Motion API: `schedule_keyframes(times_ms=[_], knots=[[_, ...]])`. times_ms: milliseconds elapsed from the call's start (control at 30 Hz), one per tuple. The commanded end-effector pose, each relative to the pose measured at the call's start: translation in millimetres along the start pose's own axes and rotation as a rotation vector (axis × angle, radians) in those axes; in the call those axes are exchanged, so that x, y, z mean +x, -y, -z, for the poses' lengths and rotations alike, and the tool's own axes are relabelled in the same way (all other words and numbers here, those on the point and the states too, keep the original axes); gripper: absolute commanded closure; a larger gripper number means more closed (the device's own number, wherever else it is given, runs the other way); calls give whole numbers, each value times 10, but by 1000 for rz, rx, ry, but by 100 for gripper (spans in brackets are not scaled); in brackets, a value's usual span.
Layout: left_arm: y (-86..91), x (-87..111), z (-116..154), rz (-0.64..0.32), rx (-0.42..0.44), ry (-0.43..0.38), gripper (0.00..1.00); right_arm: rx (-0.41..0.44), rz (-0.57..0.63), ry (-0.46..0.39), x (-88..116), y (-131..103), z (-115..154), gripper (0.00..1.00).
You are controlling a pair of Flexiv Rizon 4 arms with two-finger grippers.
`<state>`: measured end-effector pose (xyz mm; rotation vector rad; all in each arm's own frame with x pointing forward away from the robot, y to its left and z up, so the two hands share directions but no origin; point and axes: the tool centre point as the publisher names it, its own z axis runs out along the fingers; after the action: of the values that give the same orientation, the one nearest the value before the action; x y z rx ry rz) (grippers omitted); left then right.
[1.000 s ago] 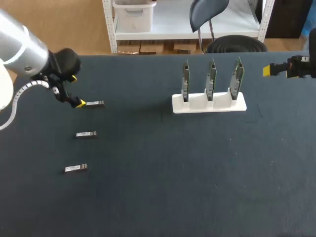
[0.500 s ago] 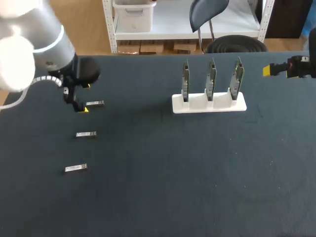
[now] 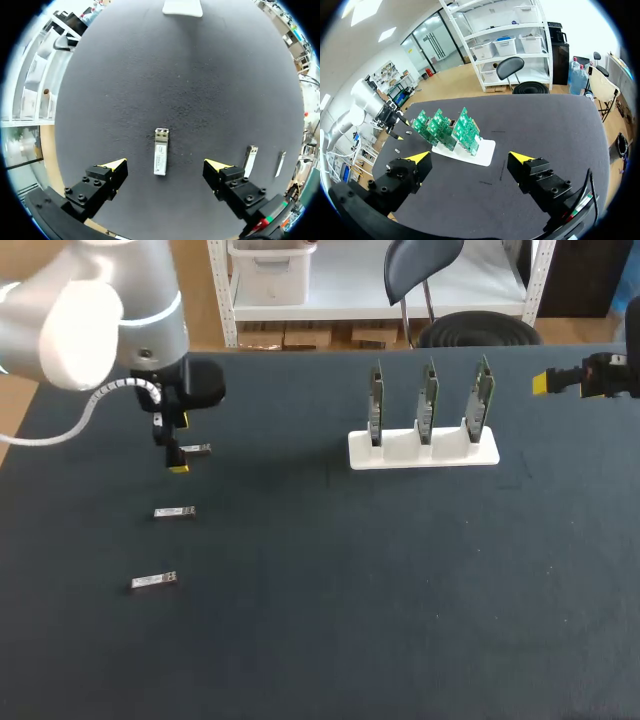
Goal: Pick up the optical module with the left hand, and insert it into the network port with the right hand.
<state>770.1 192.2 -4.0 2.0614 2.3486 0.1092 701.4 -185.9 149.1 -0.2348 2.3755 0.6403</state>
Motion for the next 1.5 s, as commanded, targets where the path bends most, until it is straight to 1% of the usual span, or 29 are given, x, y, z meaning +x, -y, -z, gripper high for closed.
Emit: schedule_keyframes(times_ms=[33, 200, 367, 733, 767, 800, 833, 1233, 1367, 1500], knots=[[-30, -13, -32, 8, 21, -40, 0, 7, -1, 1, 3, -18, 13, 0], [-32, 19, -74, 6, 26, -52, 0, 7, -1, 1, 3, -18, 13, 0], [2, 32, -142, 6, 45, -54, 0, 7, -1, 1, 3, -18, 13, 0], [16, 71, -255, 30, 65, -72, 0, 7, -1, 1, 3, -18, 13, 0], [15, 74, -264, 35, 64, -65, 15, 7, -1, 1, 3, -18, 13, 0], [15, 76, -270, 37, 66, -61, 67, 7, -1, 1, 3, -18, 13, 0], [15, 78, -272, 37, 67, -61, 100, 7, -1, 1, 3, -18, 13, 0], [16, 69, -273, 59, 40, -46, 100, 7, -1, 1, 3, -18, 13, 0], [-5, 60, -271, 91, 26, -36, 100, 7, -1, 1, 3, -18, 13, 0], [-43, 48, -228, 168, 20, -1, 100, 7, -1, 1, 3, -18, 13, 0]])
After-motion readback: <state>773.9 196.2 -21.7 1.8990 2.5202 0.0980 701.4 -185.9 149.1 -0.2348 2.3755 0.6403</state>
